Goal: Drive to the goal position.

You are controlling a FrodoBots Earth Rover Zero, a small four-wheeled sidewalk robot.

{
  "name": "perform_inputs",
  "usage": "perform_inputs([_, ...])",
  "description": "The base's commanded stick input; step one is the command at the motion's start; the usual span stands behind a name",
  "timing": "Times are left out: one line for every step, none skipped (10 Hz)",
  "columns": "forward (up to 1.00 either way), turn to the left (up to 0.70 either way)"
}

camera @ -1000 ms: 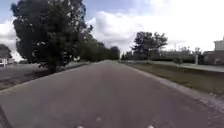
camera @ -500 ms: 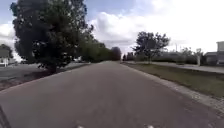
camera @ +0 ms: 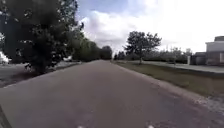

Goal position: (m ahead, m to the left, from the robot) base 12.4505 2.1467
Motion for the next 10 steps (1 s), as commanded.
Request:
perform_inputs([0.7, 0.0])
perform_inputs([0.7, 0.0])
perform_inputs([0.7, 0.0])
perform_inputs([0.7, 0.0])
perform_inputs([0.7, 0.0])
perform_inputs([0.7, 0.0])
perform_inputs([0.7, 0.0])
perform_inputs([0.7, 0.0])
perform_inputs([0.7, 0.0])
perform_inputs([0.7, 0.0])
